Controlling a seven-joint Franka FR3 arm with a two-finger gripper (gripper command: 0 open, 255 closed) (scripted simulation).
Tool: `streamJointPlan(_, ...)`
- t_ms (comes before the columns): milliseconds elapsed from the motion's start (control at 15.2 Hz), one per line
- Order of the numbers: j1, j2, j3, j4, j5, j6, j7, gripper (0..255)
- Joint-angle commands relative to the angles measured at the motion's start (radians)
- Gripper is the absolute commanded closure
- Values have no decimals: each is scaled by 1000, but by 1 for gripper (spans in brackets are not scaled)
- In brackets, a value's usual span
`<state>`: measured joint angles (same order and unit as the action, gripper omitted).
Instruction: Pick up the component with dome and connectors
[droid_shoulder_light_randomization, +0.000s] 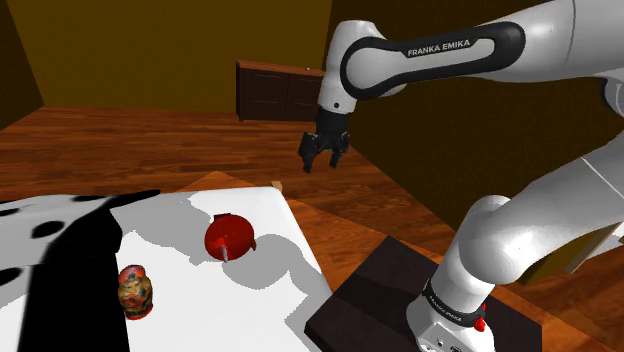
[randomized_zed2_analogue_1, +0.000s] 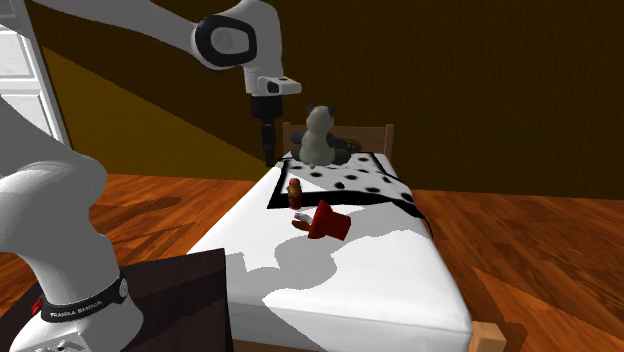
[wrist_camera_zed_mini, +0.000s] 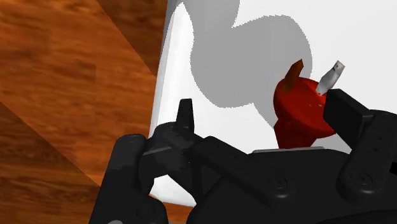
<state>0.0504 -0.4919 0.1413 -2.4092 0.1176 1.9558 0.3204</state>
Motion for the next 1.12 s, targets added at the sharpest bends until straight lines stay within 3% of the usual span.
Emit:
streamJointPlan(0, 5, 64, 29, 14, 9, 39, 47, 0)
streamJointPlan(462, 14, 325, 109, 103, 1, 169, 198, 0)
streamJointPlan(1056, 55, 690, 151, 306, -73, 269, 398, 0)
